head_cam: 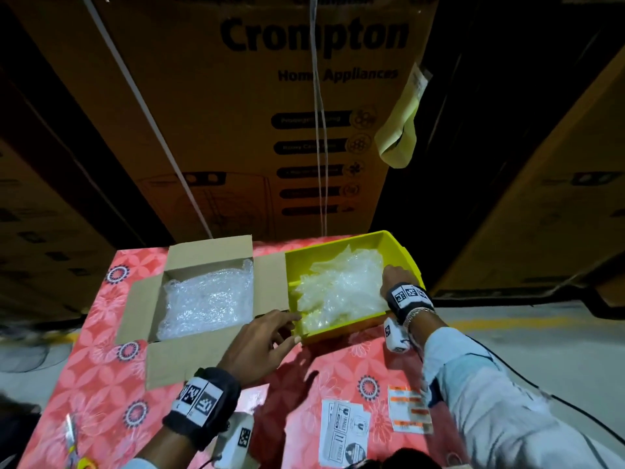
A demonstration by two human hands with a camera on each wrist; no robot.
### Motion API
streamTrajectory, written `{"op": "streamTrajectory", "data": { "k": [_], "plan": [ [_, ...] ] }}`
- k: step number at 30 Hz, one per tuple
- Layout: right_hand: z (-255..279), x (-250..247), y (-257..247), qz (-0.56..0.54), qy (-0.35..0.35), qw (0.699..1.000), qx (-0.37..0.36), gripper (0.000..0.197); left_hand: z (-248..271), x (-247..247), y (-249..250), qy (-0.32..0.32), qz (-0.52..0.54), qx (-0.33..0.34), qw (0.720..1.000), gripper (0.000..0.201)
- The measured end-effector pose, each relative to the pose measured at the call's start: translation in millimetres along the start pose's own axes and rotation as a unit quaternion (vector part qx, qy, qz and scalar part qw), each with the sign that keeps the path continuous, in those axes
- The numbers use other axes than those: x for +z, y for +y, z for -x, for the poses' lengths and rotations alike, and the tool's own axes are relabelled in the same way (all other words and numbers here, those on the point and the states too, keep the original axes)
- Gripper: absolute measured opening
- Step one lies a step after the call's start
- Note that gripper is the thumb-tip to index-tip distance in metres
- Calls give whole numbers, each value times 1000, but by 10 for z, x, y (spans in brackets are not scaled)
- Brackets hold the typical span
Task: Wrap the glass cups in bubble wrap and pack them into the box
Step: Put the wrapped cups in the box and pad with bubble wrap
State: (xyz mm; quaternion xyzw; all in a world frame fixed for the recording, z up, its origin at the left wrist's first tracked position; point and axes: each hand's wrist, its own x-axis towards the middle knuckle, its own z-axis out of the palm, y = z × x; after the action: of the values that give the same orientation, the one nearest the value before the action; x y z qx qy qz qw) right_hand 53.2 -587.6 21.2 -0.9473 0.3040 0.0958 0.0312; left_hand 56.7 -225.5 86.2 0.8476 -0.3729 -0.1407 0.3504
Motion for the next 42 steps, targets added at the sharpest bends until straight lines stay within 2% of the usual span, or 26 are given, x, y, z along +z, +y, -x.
{"op": "streamTrajectory", "data": {
  "k": [3, 4, 7, 10, 12, 14, 17, 20, 21, 22, 24, 25, 28, 31, 33, 35, 38, 40, 42],
  "plan": [
    [-22, -139, 65, -60, 16, 998, 18, 7, -4, 43, 0, 6, 3, -10, 1000, 38],
    [-29, -186, 106, -91, 13, 995, 26, 7, -23, 58, 4, 7, 5, -13, 1000, 37],
    [20, -344, 224, -206, 3, 978, 35, 27, -137, 81, 49, 6, 13, -15, 1000, 36],
    [117, -542, 315, -347, 71, 935, 9, 24, -309, 103, 160, 23, 31, -30, 999, 35],
    [203, -667, 341, -444, 107, 890, -12, 19, -448, 133, 231, 32, 28, -45, 998, 39],
    [295, -749, 336, -516, 103, 850, -25, 18, -579, 171, 282, 7, -7, -57, 998, 50],
    [418, -782, 301, -546, 87, 832, -41, 18, -754, 317, 328, -56, -80, -52, 994, 71],
    [517, -835, 243, -593, 50, 800, -76, 12, -927, 473, 383, -63, -77, -52, 994, 86],
    [543, -863, 224, -616, 34, 783, -80, 13, -995, 509, 394, -61, -70, -57, 994, 80],
    [560, -888, 215, -645, 24, 760, -77, 16, -1054, 531, 403, -54, -60, -52, 995, 65],
    [552, -928, 243, -685, 46, 725, -49, 18, -1135, 523, 410, -22, -29, -55, 998, 18],
    [537, -947, 277, -695, 73, 715, -26, 18, -1158, 501, 396, 1, -11, -65, 998, 13],
    [504, -992, 411, -708, 133, 694, 23, 12, -1217, 383, 359, 68, 10, -111, 991, 17],
    [493, -942, 533, -701, 143, 699, 24, 9, -1266, 216, 360, 129, 1, -128, 983, 17],
    [466, -905, 591, -686, 145, 713, 21, 12, -1303, 91, 389, 140, 49, -121, 982, 12],
    [448, -888, 599, -653, 141, 744, -2, 14, -1340, -6, 403, 110, 157, -123, 974, 21],
    [415, -960, 576, -579, 159, 797, -54, 17, -1407, -82, 350, 111, 321, -133, 931, 36],
    [344, -1051, 591, -522, 176, 831, -81, 20, -1437, -132, 338, 111, 361, -145, 914, 36],
    [255, -1117, 603, -497, 174, 847, -78, 22, -1459, -173, 381, 100, 412, -151, 893, 39]
  ]
}}
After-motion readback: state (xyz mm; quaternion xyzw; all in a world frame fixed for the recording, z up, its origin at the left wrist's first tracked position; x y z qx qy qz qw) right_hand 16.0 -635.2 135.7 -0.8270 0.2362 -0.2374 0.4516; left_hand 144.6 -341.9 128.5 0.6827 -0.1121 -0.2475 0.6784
